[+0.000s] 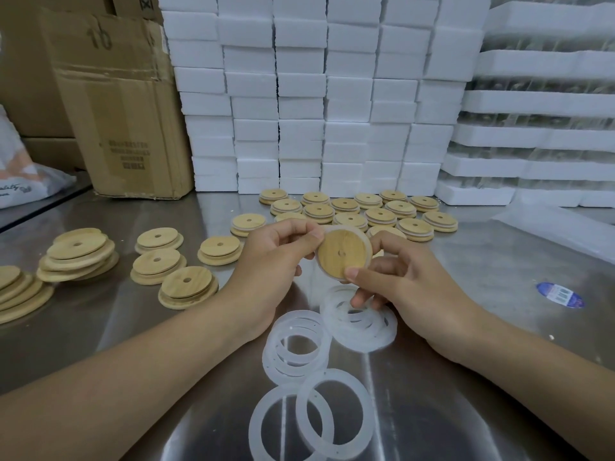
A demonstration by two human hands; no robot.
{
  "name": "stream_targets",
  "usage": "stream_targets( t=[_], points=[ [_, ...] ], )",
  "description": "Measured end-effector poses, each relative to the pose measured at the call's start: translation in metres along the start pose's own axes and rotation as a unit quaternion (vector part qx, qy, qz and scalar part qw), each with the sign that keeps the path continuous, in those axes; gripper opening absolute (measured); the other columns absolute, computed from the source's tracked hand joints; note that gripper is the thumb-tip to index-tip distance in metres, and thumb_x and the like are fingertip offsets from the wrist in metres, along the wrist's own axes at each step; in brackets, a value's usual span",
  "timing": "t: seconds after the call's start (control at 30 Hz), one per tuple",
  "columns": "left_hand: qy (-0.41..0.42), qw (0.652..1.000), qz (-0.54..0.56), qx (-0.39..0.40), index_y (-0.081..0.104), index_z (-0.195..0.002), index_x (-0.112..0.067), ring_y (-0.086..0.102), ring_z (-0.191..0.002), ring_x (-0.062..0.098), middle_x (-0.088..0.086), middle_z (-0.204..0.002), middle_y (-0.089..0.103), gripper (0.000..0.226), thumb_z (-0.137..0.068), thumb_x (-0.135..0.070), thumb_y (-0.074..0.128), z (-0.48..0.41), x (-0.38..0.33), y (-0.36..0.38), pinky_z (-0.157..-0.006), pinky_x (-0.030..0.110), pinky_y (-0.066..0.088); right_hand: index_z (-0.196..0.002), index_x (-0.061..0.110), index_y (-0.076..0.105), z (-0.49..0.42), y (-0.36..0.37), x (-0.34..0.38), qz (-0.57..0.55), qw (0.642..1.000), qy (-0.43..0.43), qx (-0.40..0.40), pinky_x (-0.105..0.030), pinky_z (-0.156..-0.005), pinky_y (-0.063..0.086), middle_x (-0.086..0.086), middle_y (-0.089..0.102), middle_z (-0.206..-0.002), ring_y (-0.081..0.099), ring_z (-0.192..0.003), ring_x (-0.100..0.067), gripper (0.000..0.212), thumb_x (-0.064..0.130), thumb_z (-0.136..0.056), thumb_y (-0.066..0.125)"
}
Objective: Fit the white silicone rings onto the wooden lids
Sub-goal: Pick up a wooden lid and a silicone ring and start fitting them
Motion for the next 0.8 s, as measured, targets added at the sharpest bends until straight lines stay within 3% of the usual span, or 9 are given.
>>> stream_targets(
  t=[0.2,0.3,0.4,0.6,0.7,0.8],
  points=[
    [0.042,0.999,-0.006,-0.006,0.084,-0.094,-0.018,0.064,-0.075,-0.002,-0.003,-0.087,0.077,0.005,-0.095,-0.019,0.080,0.0009,-0.0002,0.0010,-0.063,0.009,0.047,-0.093,0.008,0.064,0.0016,-0.0007,-0.0030,0.004,1.000,-0.016,-0.007,-0.028,-0.062,0.053,-0.015,0.071,-0.067,0.075,-0.068,-0.027,0.013,0.009,-0.095,0.076],
    [0.046,0.999,-0.003,-0.003,0.084,-0.096,-0.017,0.069,-0.080,-0.003,-0.002,-0.093,0.081,0.004,-0.092,-0.017,0.081,0.0011,-0.0010,0.0011,-0.065,0.007,0.047,-0.094,0.008,0.064,0.0024,-0.0005,-0.0024,0.012,1.000,-0.023,-0.007,-0.041,-0.069,0.052,-0.014,0.070,-0.067,0.076,-0.072,-0.035,0.013,0.011,-0.095,0.076],
    [0.032,0.999,0.001,0.007,0.083,-0.091,-0.024,0.064,-0.083,0.003,-0.004,-0.091,0.076,0.008,-0.095,-0.019,0.080,0.0008,0.0002,0.0002,-0.066,0.014,0.047,-0.094,0.009,0.063,0.0028,0.0001,-0.0025,0.028,0.999,-0.029,-0.004,-0.047,-0.070,0.049,-0.012,0.070,-0.068,0.075,-0.072,-0.036,0.014,0.013,-0.096,0.076],
    [0.043,0.999,-0.010,0.023,0.078,-0.088,-0.034,0.066,-0.088,0.003,-0.015,-0.095,0.077,0.017,-0.098,-0.021,0.077,-0.0011,0.0004,0.0004,-0.072,0.027,0.047,-0.105,0.021,0.069,0.0023,-0.0017,-0.0032,0.010,0.998,-0.048,-0.039,-0.036,-0.060,0.050,-0.008,0.070,-0.077,0.075,-0.066,-0.026,0.010,0.018,-0.097,0.075],
    [0.038,0.999,-0.005,0.034,0.078,-0.105,-0.029,0.074,-0.090,0.012,0.000,-0.102,0.083,0.012,-0.096,-0.020,0.081,-0.0005,0.0007,0.0009,-0.071,0.029,0.049,-0.116,0.029,0.064,0.0012,-0.0048,-0.0044,-0.005,0.995,-0.046,-0.085,-0.033,-0.059,0.050,-0.004,0.074,-0.078,0.074,-0.066,-0.021,0.024,0.023,-0.096,0.076],
    [0.033,0.999,-0.006,0.015,0.078,-0.111,-0.023,0.077,-0.091,0.019,0.005,-0.099,0.083,0.017,-0.094,-0.023,0.083,0.0008,0.0012,0.0003,-0.073,0.032,0.051,-0.123,0.028,0.062,-0.0005,-0.0042,-0.0054,-0.014,0.995,-0.055,-0.078,-0.024,-0.059,0.053,-0.003,0.077,-0.084,0.075,-0.068,-0.018,0.042,0.019,-0.088,0.084]
  ],
)
Point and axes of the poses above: each hand's wrist, its own z-axis away from the middle knuckle, its own y-axis out of the palm, x = y × z, the point moved 1 cm from there along -z, towards the middle knuckle
